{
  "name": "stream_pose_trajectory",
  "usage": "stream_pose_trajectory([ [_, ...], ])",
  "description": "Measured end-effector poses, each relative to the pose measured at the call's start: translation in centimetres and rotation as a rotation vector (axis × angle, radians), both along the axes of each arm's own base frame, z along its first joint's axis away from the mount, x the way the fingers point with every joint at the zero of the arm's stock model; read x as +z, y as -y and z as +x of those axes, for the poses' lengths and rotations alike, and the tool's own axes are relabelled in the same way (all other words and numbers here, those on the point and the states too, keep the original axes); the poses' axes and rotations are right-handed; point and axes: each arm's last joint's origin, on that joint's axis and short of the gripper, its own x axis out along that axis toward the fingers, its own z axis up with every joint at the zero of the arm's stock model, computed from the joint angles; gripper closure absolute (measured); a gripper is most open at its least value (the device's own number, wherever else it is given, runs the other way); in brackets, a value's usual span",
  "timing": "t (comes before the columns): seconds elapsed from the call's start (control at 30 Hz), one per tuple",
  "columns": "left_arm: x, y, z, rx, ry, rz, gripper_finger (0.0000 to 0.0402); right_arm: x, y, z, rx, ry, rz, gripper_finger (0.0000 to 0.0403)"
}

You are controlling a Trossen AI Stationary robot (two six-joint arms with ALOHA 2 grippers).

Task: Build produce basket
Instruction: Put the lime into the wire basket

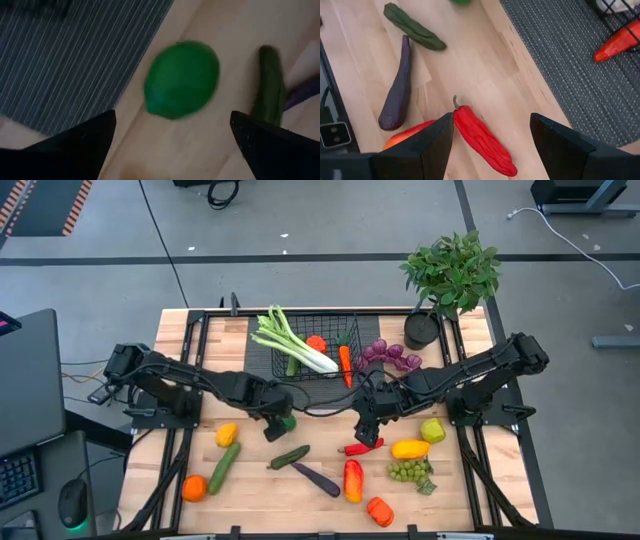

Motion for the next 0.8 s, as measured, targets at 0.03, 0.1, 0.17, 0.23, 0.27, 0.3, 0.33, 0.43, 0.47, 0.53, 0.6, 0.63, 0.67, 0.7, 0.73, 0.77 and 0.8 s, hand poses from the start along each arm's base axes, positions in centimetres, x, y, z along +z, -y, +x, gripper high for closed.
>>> stream_pose_trajectory([
  [0.03,0.1,-0.1,0.4,-0.018,0.035,0.001,0.0001,0.0,0.0,0.0,0.011,0.0,-0.006,0.0135],
  [0.1,0.3,-0.1,1.1,-0.068,0.115,0.007,0.0001,0.0,0.0,0.0,0.033,-0.001,-0.017,0.0135],
  [0.17,0.5,0.0,1.7,-0.132,0.173,0.015,0.0001,0.0,0.0,0.0,0.04,-0.002,-0.019,0.0135],
  [0.23,0.7,0.2,2.0,-0.205,0.208,-0.003,0.0001,0.1,0.0,-0.1,0.037,-0.001,-0.015,0.0135],
  [0.27,0.7,0.2,2.0,-0.233,0.211,-0.009,0.0001,0.1,0.0,-0.1,0.03,0.0,-0.012,0.0135],
  [0.3,0.7,0.2,2.0,-0.259,0.204,-0.013,0.0001,0.2,0.0,-0.2,0.021,0.003,-0.007,0.0135],
  [0.33,0.6,0.3,1.9,-0.275,0.194,-0.016,0.0001,0.3,0.1,-0.2,0.009,0.006,-0.001,0.0135],
  [0.43,0.4,0.0,1.5,-0.291,0.144,-0.011,0.0001,0.5,0.1,-0.3,-0.035,0.012,0.018,0.0135],
  [0.47,0.3,-0.2,1.4,-0.287,0.13,-0.014,0.0001,0.5,0.1,-0.4,-0.05,0.014,0.021,0.0135],
  [0.53,0.3,-0.4,1.4,-0.29,0.126,-0.023,0.0001,0.5,0.0,-0.4,-0.068,0.017,0.022,0.0135],
  [0.6,0.3,-0.5,1.5,-0.315,0.14,-0.024,0.0001,0.5,-0.1,-0.4,-0.073,0.024,0.025,0.0135],
  [0.63,0.3,-0.6,1.6,-0.329,0.145,-0.023,0.0001,0.5,-0.1,-0.4,-0.078,0.025,0.025,0.0135],
  [0.67,0.4,-0.6,1.6,-0.345,0.147,-0.021,0.0001,0.5,-0.1,-0.4,-0.086,0.026,0.025,0.0135],
  [0.7,0.3,-0.7,1.6,-0.358,0.146,-0.027,0.0001,0.5,-0.1,-0.4,-0.092,0.027,0.025,0.0135],
  [0.73,0.3,-0.8,1.6,-0.371,0.143,-0.037,0.0001,0.5,-0.1,-0.4,-0.097,0.027,0.027,0.0135],
  [0.77,0.3,-0.9,1.6,-0.381,0.142,-0.046,0.0001,0.5,-0.1,-0.4,-0.101,0.026,0.029,0.0135],
  [0.8,0.1,-1.0,1.5,-0.392,0.139,-0.046,0.0001,0.5,-0.1,-0.4,-0.11,0.027,0.032,0.0135],
])
